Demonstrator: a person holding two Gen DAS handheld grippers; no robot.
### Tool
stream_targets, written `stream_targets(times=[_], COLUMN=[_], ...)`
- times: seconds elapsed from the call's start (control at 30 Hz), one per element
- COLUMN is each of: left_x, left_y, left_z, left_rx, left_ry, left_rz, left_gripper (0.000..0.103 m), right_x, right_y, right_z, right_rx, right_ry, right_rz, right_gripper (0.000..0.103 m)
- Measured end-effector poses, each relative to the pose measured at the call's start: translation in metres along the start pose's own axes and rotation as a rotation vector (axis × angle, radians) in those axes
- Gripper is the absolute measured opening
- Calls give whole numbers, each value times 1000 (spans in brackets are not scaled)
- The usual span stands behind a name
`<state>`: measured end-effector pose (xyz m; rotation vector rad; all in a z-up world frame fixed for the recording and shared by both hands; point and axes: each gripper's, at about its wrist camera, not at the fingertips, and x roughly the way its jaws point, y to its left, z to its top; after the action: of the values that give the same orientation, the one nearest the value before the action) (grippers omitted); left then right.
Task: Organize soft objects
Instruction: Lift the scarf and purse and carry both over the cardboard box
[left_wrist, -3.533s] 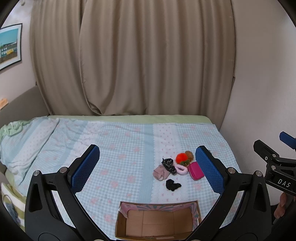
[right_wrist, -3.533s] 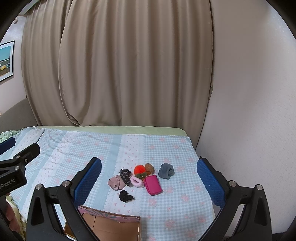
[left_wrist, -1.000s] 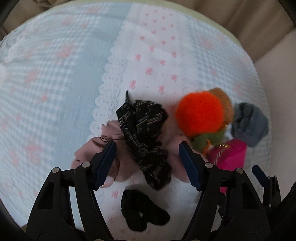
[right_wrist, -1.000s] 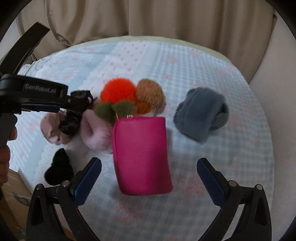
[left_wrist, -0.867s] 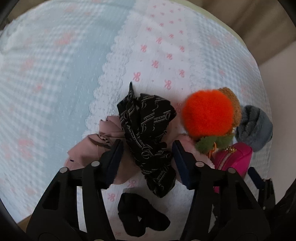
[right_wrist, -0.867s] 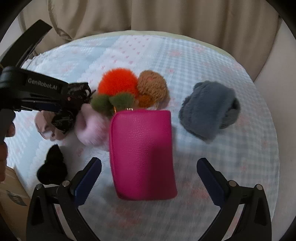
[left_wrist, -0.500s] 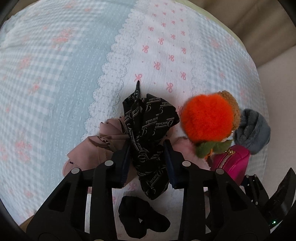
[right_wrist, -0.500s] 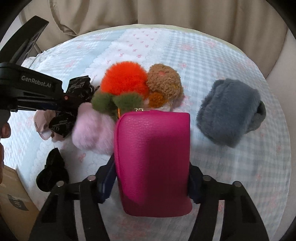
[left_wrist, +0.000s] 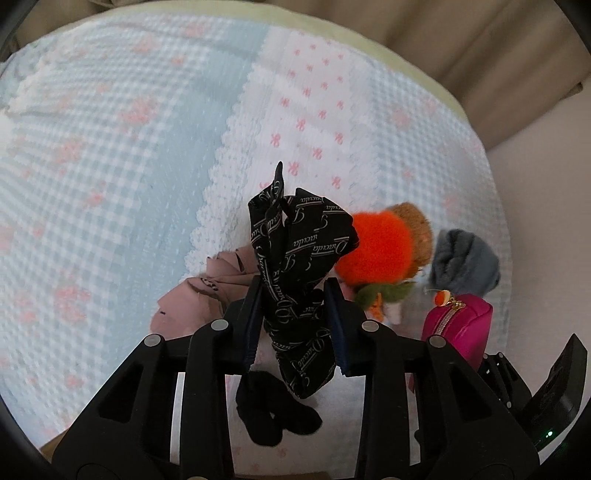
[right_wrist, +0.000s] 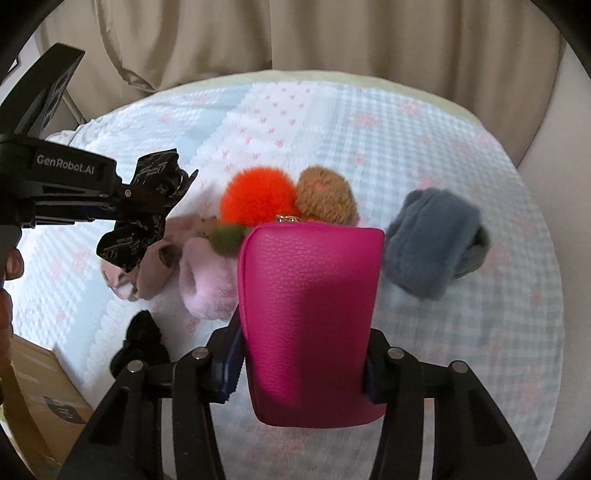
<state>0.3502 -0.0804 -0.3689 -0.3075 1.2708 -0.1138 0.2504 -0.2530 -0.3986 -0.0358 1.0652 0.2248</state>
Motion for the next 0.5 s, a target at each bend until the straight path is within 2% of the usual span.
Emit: stream_targets(times=[0.2,0.5], left_x=[-37,-124], left_y=[-14,-22], left_z=[-1,-26], left_rx=[12,28], left_ry=[-55,-148], left_rz=[-17,-40], left_gripper=[29,29], right_x=[-42,-129], right_y=[1,15], right_z=[9,20], right_rx=[25,34], right_ry=[-60,-160], right_rz=[-12,-36], right_gripper=[43,42])
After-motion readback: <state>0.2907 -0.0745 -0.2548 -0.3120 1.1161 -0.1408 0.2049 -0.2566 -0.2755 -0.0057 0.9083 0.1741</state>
